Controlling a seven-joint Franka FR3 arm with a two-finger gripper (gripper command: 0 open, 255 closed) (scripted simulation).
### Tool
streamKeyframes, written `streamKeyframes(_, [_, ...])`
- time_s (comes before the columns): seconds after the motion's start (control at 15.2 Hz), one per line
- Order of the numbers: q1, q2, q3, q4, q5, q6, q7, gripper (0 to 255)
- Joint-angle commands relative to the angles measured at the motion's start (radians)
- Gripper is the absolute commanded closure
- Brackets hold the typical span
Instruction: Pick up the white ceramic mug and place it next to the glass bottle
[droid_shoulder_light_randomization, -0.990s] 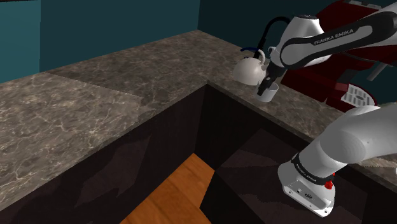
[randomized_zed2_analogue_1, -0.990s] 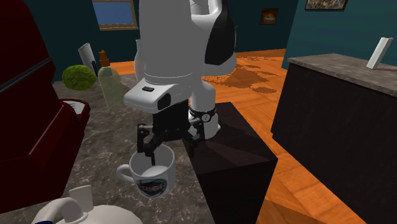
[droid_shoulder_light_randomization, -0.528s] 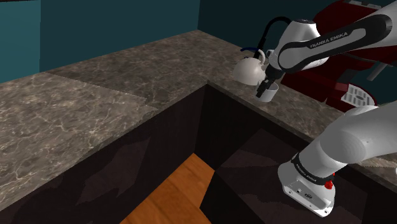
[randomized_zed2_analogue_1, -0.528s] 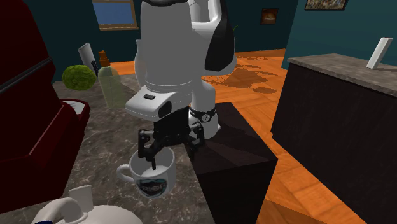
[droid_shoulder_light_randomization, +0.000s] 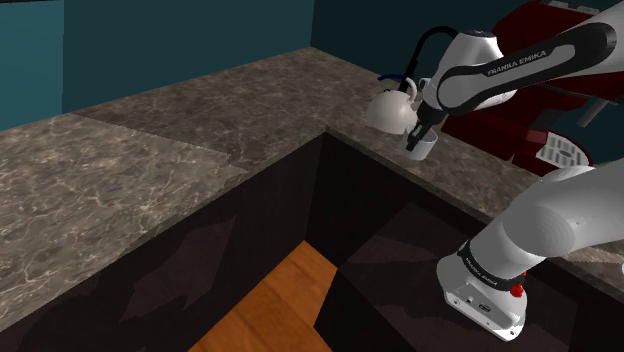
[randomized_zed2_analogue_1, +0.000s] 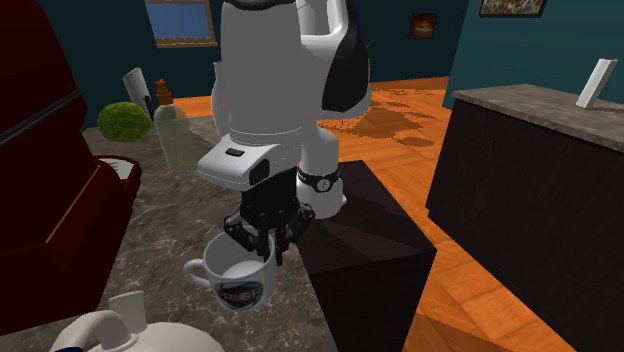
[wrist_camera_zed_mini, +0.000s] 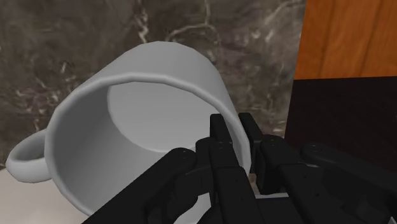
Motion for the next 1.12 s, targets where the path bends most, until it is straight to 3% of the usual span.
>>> streamKeyframes(0.0, [0.0,0.0,0.0,0.0,0.0,0.0,0.0,255])
streamKeyframes(0.2, [0.0,0.0,0.0,0.0,0.0,0.0,0.0,255])
streamKeyframes(1.06, [0.001,-0.129,0.029,0.099,0.017,-0.227,-0.003,255])
